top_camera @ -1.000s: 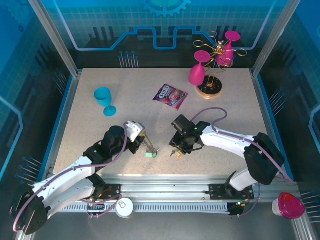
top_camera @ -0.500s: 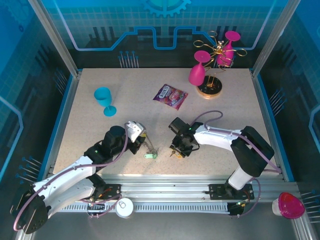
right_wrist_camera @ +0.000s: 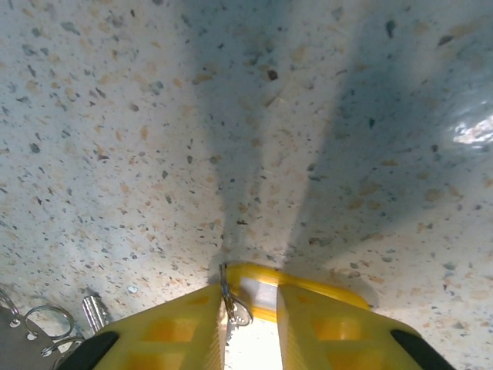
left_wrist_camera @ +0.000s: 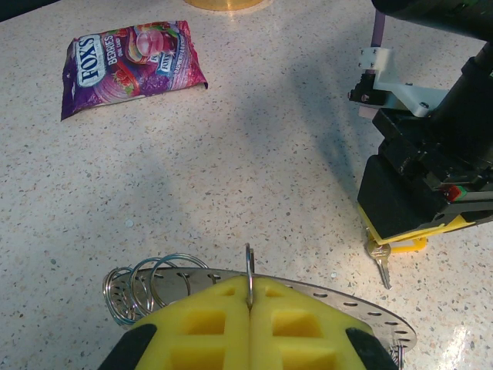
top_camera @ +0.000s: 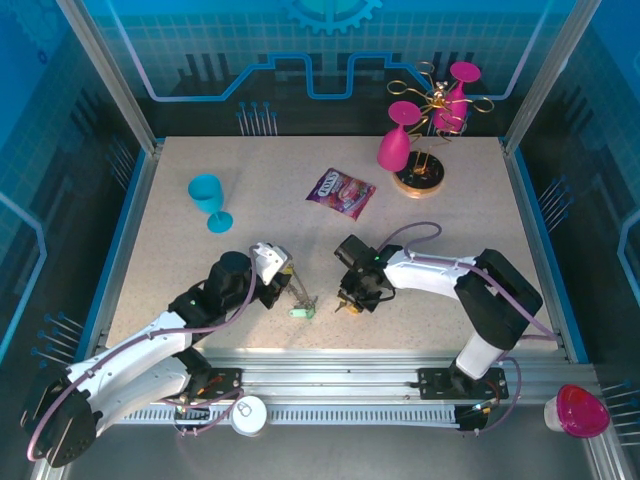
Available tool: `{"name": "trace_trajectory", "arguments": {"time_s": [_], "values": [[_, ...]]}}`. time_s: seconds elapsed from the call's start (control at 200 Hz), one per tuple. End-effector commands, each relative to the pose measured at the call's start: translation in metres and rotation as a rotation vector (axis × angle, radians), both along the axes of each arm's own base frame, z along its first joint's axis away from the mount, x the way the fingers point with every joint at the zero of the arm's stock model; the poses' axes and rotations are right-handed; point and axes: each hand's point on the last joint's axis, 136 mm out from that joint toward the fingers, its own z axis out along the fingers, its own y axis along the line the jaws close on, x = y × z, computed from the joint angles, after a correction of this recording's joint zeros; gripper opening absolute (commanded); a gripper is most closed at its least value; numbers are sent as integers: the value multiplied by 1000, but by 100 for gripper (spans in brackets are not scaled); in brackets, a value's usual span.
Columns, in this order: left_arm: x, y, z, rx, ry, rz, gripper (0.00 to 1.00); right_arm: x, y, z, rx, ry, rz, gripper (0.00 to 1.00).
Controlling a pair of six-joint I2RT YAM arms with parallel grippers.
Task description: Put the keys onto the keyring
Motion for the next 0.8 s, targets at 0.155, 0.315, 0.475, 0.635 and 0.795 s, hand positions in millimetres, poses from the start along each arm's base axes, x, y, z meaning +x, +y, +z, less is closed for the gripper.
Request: {"name": "trace_trajectory", "arguments": {"time_s": [0.155,0.315,0.475,0.635,0.795], "values": [[-2,-6,5,-11,-32,-37,0,5,4,0,-12,-17,15,21],[-2,-6,6,-11,-31,-39,0,7,7,2,0,-22,34,22],[-2,-6,5,-11,-32,-39,0,10,8,6,0,-43,45,24],[-2,-6,6,-12,-32,-39,0,13,10,11,2,-56,56,24],[-2,-6,5,-11,-30,-40,0,14,4,13,-42,-66,74,26]]}}
